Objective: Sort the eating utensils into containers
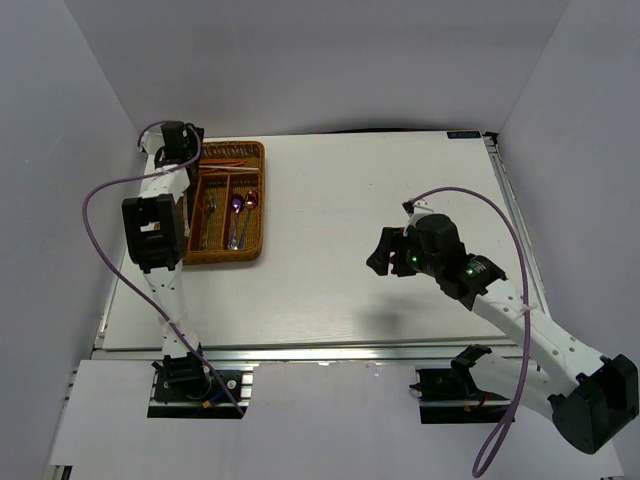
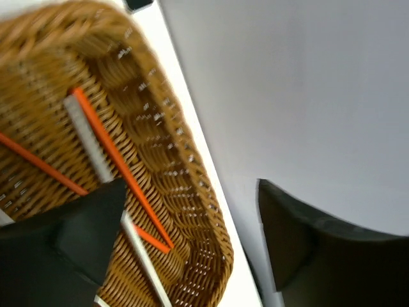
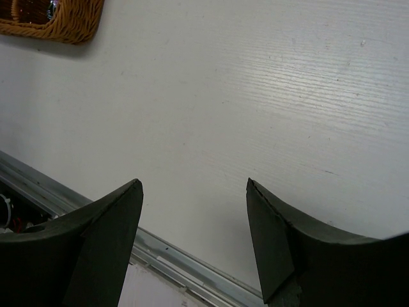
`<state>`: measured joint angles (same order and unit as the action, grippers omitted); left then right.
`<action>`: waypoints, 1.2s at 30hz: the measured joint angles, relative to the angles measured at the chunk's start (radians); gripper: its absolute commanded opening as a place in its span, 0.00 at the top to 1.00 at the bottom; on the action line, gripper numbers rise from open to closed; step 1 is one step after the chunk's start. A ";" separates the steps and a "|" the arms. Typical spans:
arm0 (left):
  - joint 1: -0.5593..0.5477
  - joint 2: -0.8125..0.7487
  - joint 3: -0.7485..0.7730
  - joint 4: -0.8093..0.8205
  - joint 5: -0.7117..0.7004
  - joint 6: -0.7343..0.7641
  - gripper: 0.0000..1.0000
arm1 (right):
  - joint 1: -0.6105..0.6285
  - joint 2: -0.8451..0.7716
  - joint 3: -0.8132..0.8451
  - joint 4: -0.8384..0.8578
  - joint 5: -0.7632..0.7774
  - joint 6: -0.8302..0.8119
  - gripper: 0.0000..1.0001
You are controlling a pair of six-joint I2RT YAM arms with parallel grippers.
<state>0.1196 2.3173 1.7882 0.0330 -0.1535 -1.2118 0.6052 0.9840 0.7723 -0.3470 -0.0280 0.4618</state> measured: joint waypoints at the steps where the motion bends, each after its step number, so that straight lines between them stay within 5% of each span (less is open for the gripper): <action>1: 0.000 0.000 0.034 -0.037 -0.013 0.011 0.02 | 0.000 -0.004 0.000 -0.004 0.000 0.000 0.29; 8: 0.000 -0.002 0.204 -0.222 -0.071 0.076 0.02 | 0.000 -0.045 0.001 -0.025 0.002 -0.002 0.29; 14: -0.004 -0.066 0.107 -0.282 -0.074 0.163 0.02 | 0.000 -0.046 0.017 -0.048 0.023 -0.009 0.29; 16: -0.014 -0.108 0.082 -0.323 -0.081 0.229 0.02 | 0.000 -0.044 0.034 -0.069 0.055 -0.016 0.14; 18: -0.035 -0.173 0.061 -0.372 -0.098 0.315 0.02 | 0.000 -0.044 0.060 -0.093 0.110 -0.025 0.10; 26: -0.266 -0.745 -0.109 -0.540 -0.220 0.682 0.02 | 0.000 -0.088 0.229 -0.232 0.375 -0.062 0.11; 36: -0.297 -1.421 -0.575 -0.702 -0.349 0.863 0.02 | 0.000 -0.254 0.374 -0.469 0.522 -0.089 0.11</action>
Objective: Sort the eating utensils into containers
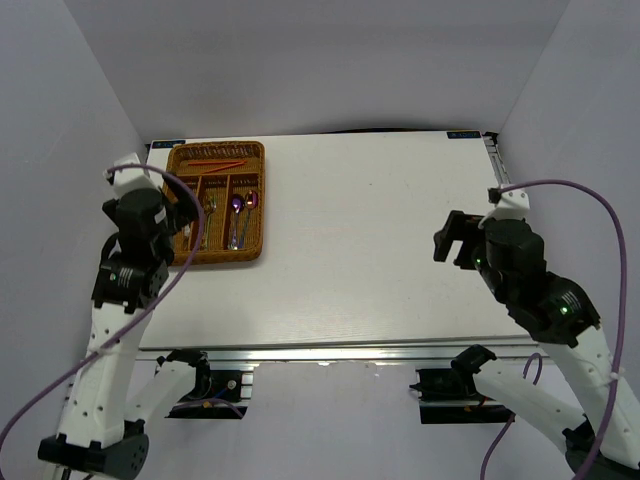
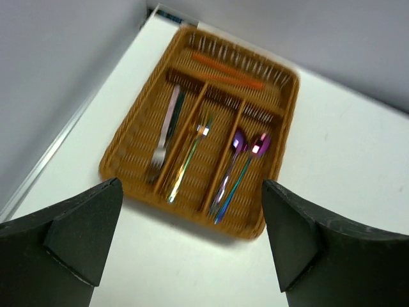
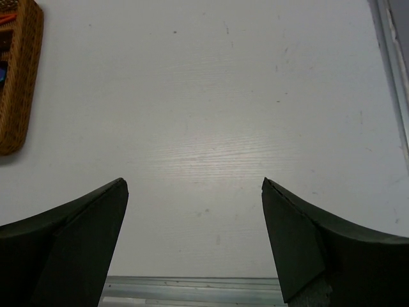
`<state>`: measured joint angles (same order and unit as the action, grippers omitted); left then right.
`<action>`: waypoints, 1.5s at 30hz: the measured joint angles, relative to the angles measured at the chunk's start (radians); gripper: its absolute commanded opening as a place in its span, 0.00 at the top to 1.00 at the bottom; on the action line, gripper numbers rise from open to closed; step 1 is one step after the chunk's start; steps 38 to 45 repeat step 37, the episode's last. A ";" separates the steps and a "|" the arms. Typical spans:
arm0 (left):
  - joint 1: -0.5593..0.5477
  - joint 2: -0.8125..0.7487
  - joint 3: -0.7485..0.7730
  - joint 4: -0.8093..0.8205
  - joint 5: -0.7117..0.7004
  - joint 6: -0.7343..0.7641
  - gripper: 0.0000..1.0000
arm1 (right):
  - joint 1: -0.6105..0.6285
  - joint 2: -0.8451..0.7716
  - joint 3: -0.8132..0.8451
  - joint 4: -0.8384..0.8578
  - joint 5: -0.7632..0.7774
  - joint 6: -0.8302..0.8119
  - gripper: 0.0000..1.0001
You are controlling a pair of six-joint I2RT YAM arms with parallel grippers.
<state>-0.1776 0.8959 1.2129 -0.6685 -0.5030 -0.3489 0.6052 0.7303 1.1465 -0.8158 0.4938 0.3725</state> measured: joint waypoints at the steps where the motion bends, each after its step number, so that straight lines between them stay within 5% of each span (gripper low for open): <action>1: -0.003 -0.036 -0.032 -0.022 0.006 0.002 0.02 | 0.000 -0.017 0.002 -0.022 0.006 -0.004 0.11; 14: -0.009 -0.460 -0.120 -0.276 -0.055 0.003 0.02 | 0.000 -0.204 -0.004 -0.133 0.018 -0.060 0.11; 45: -0.016 -0.473 -0.143 -0.320 -0.035 -0.011 0.02 | 0.000 -0.233 -0.108 -0.122 -0.071 -0.027 0.10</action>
